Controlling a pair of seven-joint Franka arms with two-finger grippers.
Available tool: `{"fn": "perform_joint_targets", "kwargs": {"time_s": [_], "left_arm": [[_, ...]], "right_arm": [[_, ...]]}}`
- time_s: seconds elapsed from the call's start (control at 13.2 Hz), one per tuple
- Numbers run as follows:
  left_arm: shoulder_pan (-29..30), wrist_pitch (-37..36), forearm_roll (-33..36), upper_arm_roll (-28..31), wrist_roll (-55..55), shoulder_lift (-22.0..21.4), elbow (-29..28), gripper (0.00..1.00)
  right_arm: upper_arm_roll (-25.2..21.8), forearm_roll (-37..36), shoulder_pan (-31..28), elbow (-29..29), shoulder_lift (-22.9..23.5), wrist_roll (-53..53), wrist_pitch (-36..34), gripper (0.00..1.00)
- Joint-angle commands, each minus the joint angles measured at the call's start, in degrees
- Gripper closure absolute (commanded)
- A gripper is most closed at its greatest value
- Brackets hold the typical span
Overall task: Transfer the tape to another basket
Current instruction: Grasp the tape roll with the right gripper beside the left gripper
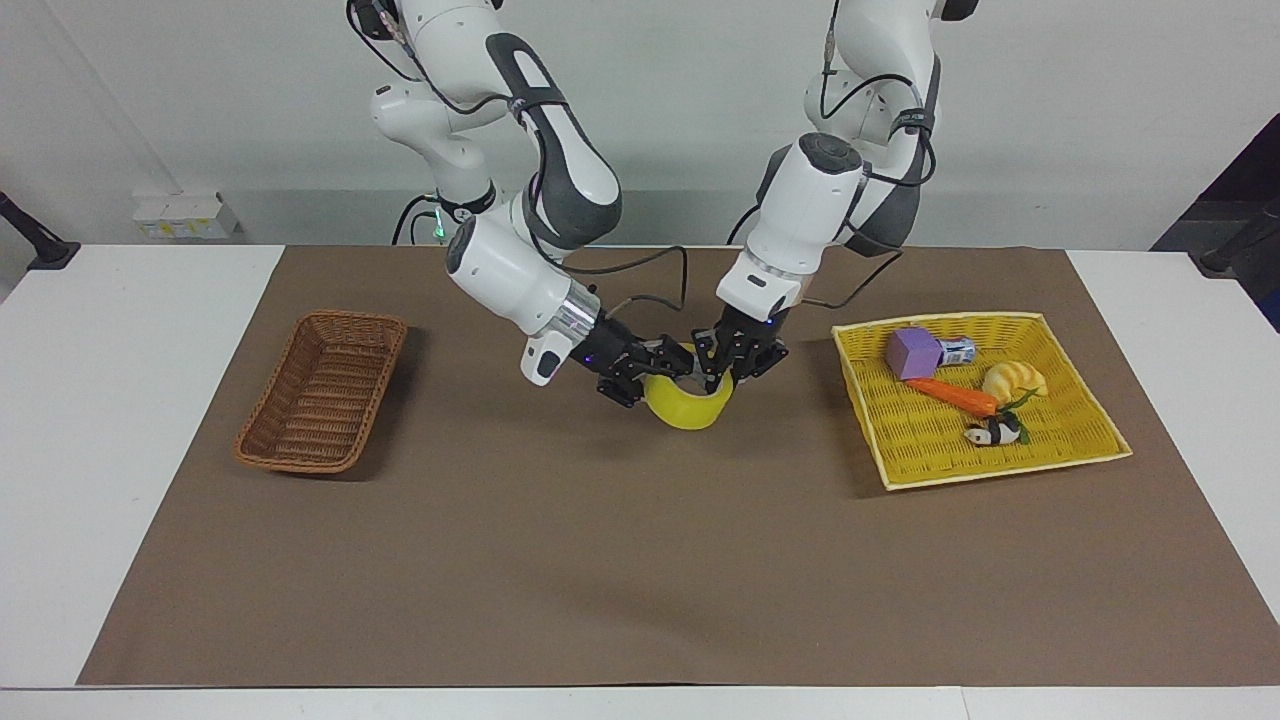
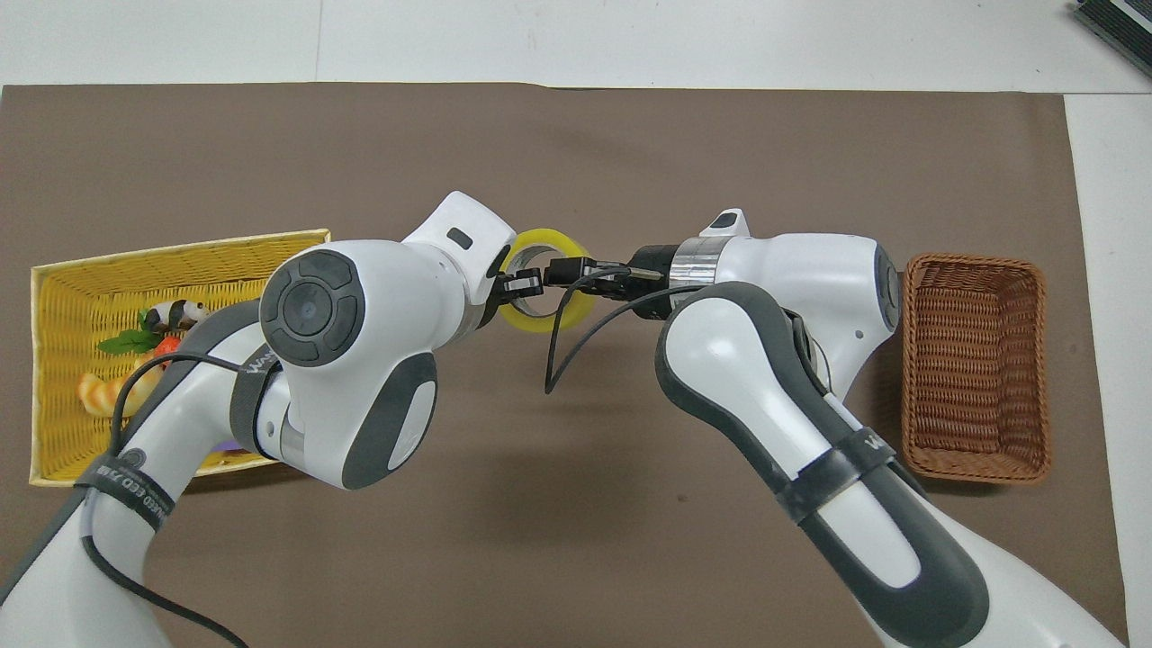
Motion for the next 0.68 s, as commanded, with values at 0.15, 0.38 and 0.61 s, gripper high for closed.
{"fn": "perform_joint_targets", "kwargs": {"time_s": [0.15,0.38,0.61], "left_arm": [[-0.8,-1.3,-0.9,1.1,0.0,-1.0,0.2,0.12],[0.0,-6.2,-0.2,1.7,1.0,-3.6,0.8,0.00],[4.9,-10.4,0.5,1.7,5.5,-6.3,0.8,0.00]], "right_arm": [[0.2,0.2,0.6,0.3,-0.3,1.4,0.0,1.00],[0.2,0.2,0.6,-0.2,-0.5,1.4,-0.5,1.00],[-0.1,0.2,0.0,-2.7,-1.4,1.6,-1.1,1.00]]}}
